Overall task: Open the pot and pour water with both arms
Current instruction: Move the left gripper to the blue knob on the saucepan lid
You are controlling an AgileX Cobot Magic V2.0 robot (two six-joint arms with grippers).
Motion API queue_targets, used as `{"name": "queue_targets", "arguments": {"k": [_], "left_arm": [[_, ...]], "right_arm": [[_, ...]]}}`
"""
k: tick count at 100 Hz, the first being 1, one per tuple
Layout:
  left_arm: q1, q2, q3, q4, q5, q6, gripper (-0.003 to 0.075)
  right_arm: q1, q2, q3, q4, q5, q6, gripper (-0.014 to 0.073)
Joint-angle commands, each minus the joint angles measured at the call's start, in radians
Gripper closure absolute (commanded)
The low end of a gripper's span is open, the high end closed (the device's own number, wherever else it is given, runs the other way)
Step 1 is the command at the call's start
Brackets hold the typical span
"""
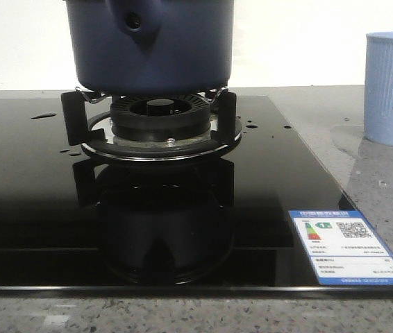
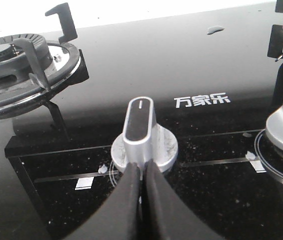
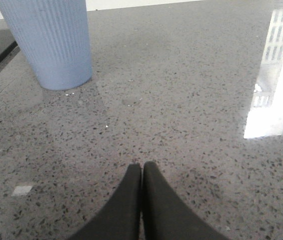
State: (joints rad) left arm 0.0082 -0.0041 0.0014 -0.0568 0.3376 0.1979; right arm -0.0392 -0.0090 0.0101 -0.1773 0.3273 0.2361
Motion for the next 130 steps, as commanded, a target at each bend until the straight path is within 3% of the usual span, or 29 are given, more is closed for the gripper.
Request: {"name": "queue_targets", "arguments": {"k": [1, 68, 79, 86, 105, 113, 130], "left_arm": [[0.000, -0.027, 0.032, -0.012, -0.034, -0.010, 0.0739], [0.000, -0.027, 0.032, -0.012, -0.034, -0.010, 0.0739], [0.000, -0.027, 0.032, 0.068, -0.041, -0.010, 0.0739], [0.000, -0.027, 0.032, 0.122, -0.086, -0.010, 0.0739], [0.000, -0.027, 0.032, 0.131, -0.238, -0.010, 0.0739], [0.000, -0.027, 0.032, 0.057, -0.281, -0.010, 0.0739], [0.000, -0.027, 0.032, -0.501, -0.386, -0.010, 0.0739]], "right_arm": [[-0.001, -0.019, 0.027, -0.003, -0.029, -0.012, 0.0639], [-0.001, -0.019, 0.027, -0.003, -0.029, -0.012, 0.0639], [-0.001, -0.019, 0.027, -0.003, -0.030, -0.012, 0.0639], [-0.001, -0.019, 0.027, -0.003, -0.068, -0.012, 0.0639], [-0.001, -0.019, 0.027, 0.085, -0.341, -0.012, 0.0639], [-0.001, -0.019, 0.027, 0.132, -0.422, -0.001, 0.0639], [-0.001, -0.019, 0.027, 0.292, -0.479, 0.041, 0.0639]]}}
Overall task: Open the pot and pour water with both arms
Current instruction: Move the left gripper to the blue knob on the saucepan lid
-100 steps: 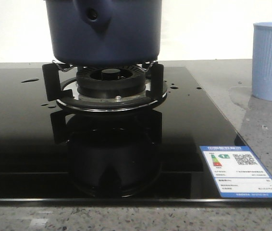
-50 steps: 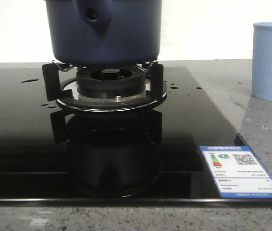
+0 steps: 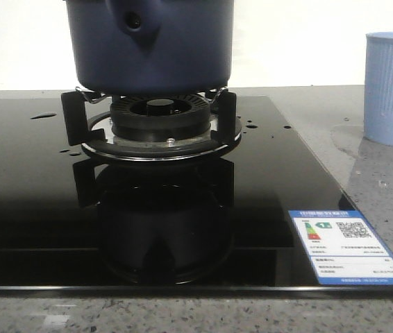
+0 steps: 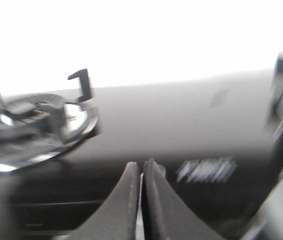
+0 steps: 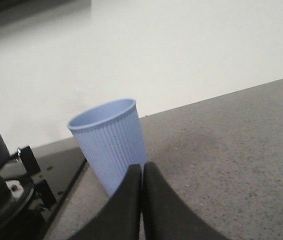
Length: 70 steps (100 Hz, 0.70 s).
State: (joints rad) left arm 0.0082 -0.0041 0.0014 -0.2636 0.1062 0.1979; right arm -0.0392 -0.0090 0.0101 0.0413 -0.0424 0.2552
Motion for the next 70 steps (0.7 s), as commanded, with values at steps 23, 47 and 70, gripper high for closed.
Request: {"name": "queue_targets", "arguments": {"k": [23, 47, 70], "left_arm": [[0.000, -0.027, 0.031, -1.072, -0.268, -0.010, 0.0739], [0.000, -0.027, -0.005, -1.073, -0.161, -0.010, 0.0739], [0.000, 0.097, -0.194, -0.754, 0.125, -0.007, 0.0739]], "right_arm": [[-0.001, -0.019, 0.019, 0.210, -0.106, 0.027, 0.0639], [0.001, -0.019, -0.097, 0.212, 0.061, 0.027, 0.0639], [0.001, 0.107, -0.349, 0.212, 0.490, 0.023, 0.0639]]}}
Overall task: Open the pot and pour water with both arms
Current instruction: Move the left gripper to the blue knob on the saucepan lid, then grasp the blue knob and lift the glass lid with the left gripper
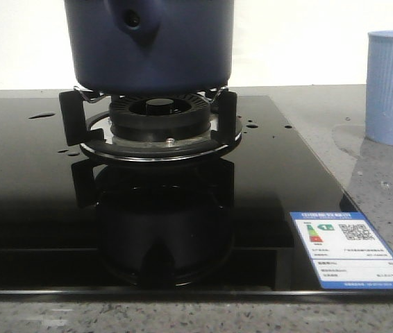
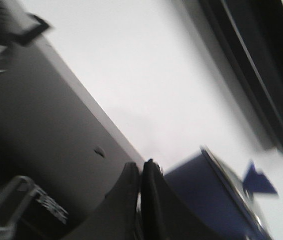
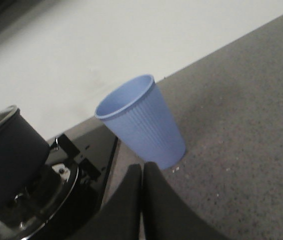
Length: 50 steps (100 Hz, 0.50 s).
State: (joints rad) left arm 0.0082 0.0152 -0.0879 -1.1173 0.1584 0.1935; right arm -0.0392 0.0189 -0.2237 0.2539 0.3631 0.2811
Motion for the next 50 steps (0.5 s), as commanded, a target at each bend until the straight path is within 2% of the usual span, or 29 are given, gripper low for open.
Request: {"name": "queue_targets", "arguments": {"k": [1, 17, 28, 40, 50], "left_arm": [[0.000, 0.084, -0.111, 0.110, 0.079, 0.004, 0.0739], [-0.002, 0.274, -0.272, 0.146, 0.279, 0.204, 0.0738], [-0.036, 0.392, -0.368, 0.130, 0.397, 0.253, 0.0738], [-0.084, 0.520, -0.466, 0.106, 0.578, 0.354, 0.0738], [-0.112, 0.617, -0.532, -0.043, 0.717, 0.562, 0.0738]], "right_arm": [[0.001, 0.093, -0.122, 0.000, 0.096, -0.003, 0.0639], [0.001, 0.257, -0.306, 0.000, 0.406, -0.005, 0.0639], [0.001, 0.358, -0.412, 0.026, 0.620, -0.060, 0.0639], [0.001, 0.433, -0.478, 0.167, 0.743, -0.203, 0.0639], [0.001, 0.464, -0.489, 0.358, 0.755, -0.347, 0.0639]]}}
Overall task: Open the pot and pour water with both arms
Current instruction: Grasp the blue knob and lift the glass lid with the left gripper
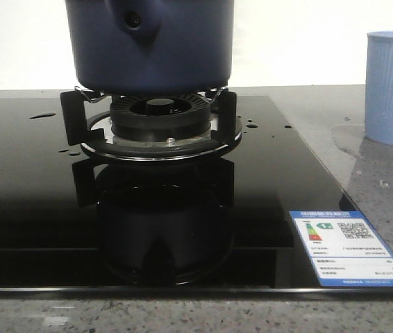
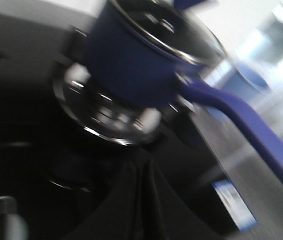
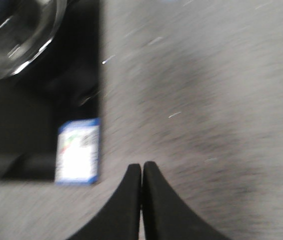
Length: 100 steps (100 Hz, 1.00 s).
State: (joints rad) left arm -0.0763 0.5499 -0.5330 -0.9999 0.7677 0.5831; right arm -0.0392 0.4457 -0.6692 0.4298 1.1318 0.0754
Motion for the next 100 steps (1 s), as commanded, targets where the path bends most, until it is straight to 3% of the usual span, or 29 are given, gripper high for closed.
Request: {"name": "queue_targets", "arguments": {"k": [1, 14, 29, 47, 58, 70, 79, 89, 92, 100], "left_arm": [[-0.030, 0.088, -0.095, -0.173, 0.125, 0.189, 0.0738], [-0.033, 0.181, -0.153, -0.378, 0.237, 0.464, 0.0738], [-0.033, 0.252, -0.198, -0.458, 0.267, 0.642, 0.0738], [-0.067, 0.306, -0.240, -0.460, 0.269, 0.866, 0.0725], [-0.107, 0.326, -0.249, -0.460, 0.260, 1.039, 0.0580], [-0.127, 0.332, -0.249, -0.464, 0.172, 1.085, 0.0316], [-0.135, 0.332, -0.249, -0.495, 0.076, 1.085, 0.0162], [-0.150, 0.348, -0.258, -0.533, -0.005, 1.086, 0.0102], [-0.158, 0.358, -0.267, -0.533, -0.022, 1.086, 0.0101], [-0.180, 0.402, -0.298, -0.533, -0.029, 1.087, 0.0101]], "right_arm": [[0.001, 0.039, -0.043, 0.194, -0.019, -0.165, 0.0639], [0.001, 0.042, -0.043, 0.354, -0.083, -0.398, 0.0641], [0.001, 0.042, -0.043, 0.431, -0.126, -0.676, 0.0641], [0.001, 0.042, -0.043, 0.421, -0.223, -0.707, 0.0640], [0.001, 0.042, -0.043, 0.421, -0.285, -0.728, 0.0616], [0.001, 0.042, -0.043, 0.421, -0.288, -0.795, 0.0435], [0.001, 0.042, -0.043, 0.421, -0.304, -0.795, 0.0183], [0.001, 0.042, -0.043, 0.425, -0.318, -0.795, -0.0044], [0.001, 0.042, -0.043, 0.425, -0.318, -0.795, -0.0077], [0.001, 0.042, -0.043, 0.427, -0.318, -0.795, -0.0066]]}}
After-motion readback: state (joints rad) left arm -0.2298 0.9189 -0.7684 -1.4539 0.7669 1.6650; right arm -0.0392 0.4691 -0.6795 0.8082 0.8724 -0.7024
